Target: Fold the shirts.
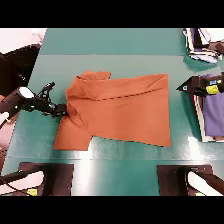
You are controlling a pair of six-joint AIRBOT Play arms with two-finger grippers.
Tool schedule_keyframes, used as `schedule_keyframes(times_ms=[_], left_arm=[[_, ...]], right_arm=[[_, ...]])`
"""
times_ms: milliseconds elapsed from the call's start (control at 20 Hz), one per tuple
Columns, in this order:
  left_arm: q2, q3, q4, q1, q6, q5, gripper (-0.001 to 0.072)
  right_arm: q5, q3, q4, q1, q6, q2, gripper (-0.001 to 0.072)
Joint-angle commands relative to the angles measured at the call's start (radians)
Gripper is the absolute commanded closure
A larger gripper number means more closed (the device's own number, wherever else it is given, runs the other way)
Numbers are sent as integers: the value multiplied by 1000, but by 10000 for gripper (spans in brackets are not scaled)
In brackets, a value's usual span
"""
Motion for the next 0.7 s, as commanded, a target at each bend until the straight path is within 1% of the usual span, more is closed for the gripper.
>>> schedule_keyframes(times_ms=[0,150,300,400,500,650], left_arm=[[7,21,-22,-11,-3,-17,684],[77,58,-18,-11,-3,-26,684],[162,74,-18,-11,5,-27,683],[187,74,-18,-11,5,-27,683],[189,74,-21,-11,5,-26,683],[189,74,-22,-11,5,-18,683]], right_arm=[[39,-13,-56,-22,0,1,262],[133,-139,-83,-104,1,9,262],[138,-357,-182,-175,2,61,262],[116,-504,-197,-211,1,90,262],[92,-622,-182,-221,2,98,262],[45,-730,-91,-198,1,98,269]])
